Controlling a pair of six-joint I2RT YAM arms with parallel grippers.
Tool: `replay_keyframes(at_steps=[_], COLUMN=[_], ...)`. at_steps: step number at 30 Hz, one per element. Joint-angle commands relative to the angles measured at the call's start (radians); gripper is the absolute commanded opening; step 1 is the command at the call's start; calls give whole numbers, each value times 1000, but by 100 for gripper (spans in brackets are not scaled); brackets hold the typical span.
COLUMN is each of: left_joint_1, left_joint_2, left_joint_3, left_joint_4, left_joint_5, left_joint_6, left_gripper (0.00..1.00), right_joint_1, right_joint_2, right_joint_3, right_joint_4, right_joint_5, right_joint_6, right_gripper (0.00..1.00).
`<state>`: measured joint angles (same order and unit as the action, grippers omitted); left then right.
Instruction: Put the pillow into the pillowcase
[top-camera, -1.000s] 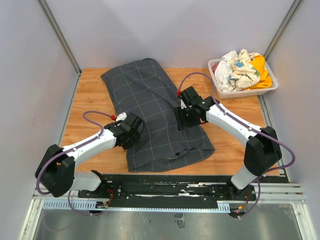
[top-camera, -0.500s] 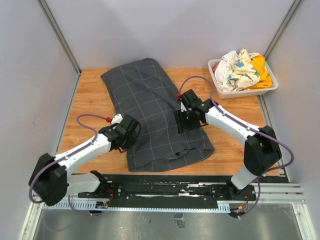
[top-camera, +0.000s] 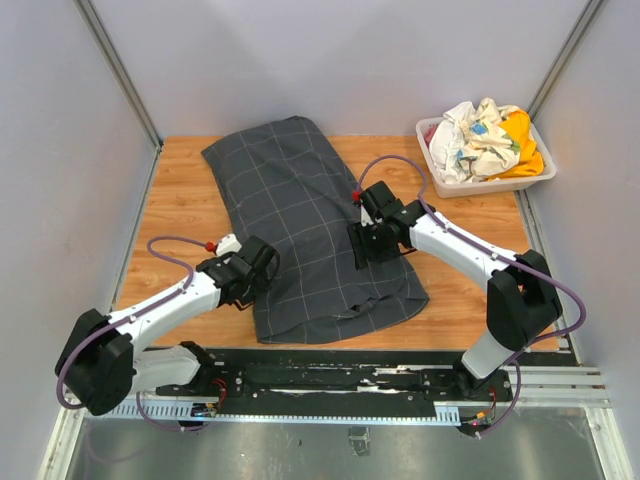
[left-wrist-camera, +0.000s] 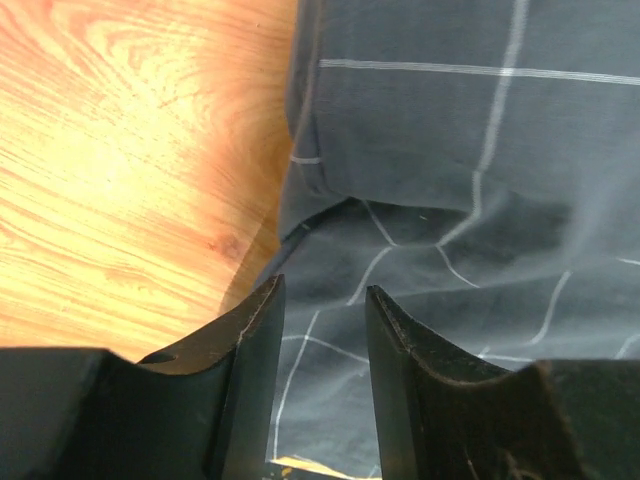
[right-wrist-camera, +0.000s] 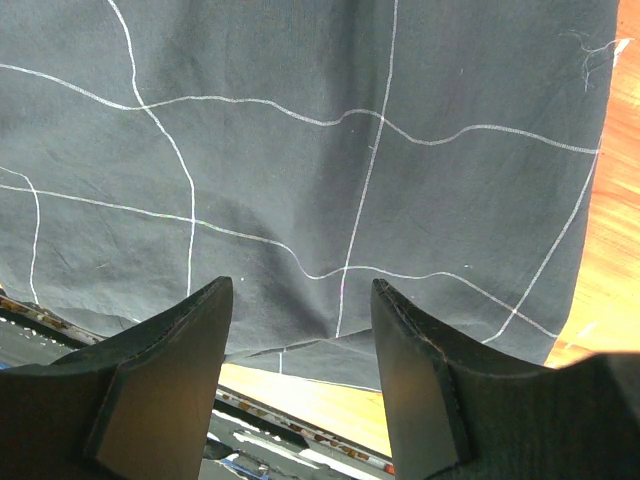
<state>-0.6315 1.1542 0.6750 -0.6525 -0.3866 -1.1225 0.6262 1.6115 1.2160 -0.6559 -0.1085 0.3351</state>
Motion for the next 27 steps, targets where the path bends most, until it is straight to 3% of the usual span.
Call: replay_keyframes(at_steps=[1, 8, 18, 21, 25, 27], left_joint_1=[3, 16, 18, 18, 18, 18], left_joint_2=[10, 6, 105, 132, 144, 137], left_joint_3=[-57, -78, -113, -122, -126, -126], left_joint_4=[115, 241, 404, 424, 407, 390], left_joint_5=[-70, -159, -76, -64, -77, -88], left_joint_6=[-50, -9, 44, 43, 41, 36], left_gripper=[45, 52, 51, 44, 9, 0], right_joint_1=[18, 17, 18, 18, 18, 18], right_joint_2=[-14, -17, -9, -10, -16, -16], right_joint_3=[0, -10, -13, -13, -17, -20], right_joint_4=[-14, -17, -13, -13, -11, -12], right_joint_5=[2, 1, -1, -2, 3, 4], right_joint_6=[0, 0, 0, 2, 3, 3], right_gripper=[59, 59, 59, 59, 59, 59])
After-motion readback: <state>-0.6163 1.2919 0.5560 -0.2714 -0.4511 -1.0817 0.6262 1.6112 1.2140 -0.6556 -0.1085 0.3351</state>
